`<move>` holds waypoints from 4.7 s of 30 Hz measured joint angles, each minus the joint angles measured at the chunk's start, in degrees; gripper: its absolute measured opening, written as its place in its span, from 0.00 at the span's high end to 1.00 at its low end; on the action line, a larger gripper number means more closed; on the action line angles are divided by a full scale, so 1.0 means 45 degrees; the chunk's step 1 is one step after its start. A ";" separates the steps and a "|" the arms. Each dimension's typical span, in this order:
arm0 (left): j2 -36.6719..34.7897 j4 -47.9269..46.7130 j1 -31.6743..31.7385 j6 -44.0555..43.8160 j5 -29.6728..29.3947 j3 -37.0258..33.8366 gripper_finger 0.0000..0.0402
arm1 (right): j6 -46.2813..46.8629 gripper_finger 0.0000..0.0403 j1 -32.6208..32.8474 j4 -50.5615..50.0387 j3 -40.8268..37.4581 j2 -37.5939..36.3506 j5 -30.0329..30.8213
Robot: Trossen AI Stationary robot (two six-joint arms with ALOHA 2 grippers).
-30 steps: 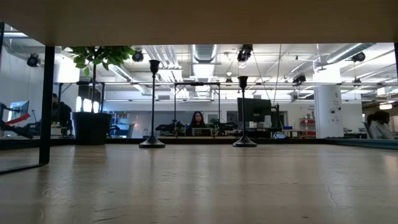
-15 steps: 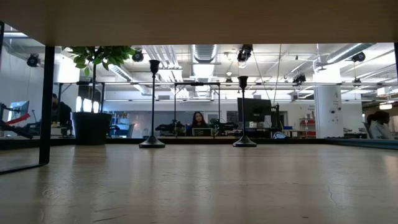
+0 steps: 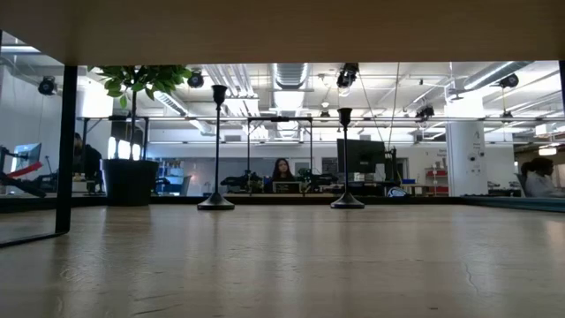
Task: Pick & Place candle stick holders
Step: Put the green glass candle holder on the shelf, then put the orange glass candle holder on the shelf
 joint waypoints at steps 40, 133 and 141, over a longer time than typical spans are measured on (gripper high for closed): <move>0.8426 -0.7147 0.7680 1.4573 0.1015 1.2709 0.92 | -0.0494 0.86 0.0006 0.0066 0.0000 0.0005 -0.0059; 0.9805 -0.5443 0.7973 1.5003 0.3537 1.2803 0.70 | -0.0633 0.86 0.0006 0.0005 0.0000 -0.0283 -0.0056; 0.9795 -0.6553 0.8252 1.5003 0.3517 1.4070 0.70 | -0.0629 0.86 0.0003 0.0008 0.0000 -0.0291 -0.0055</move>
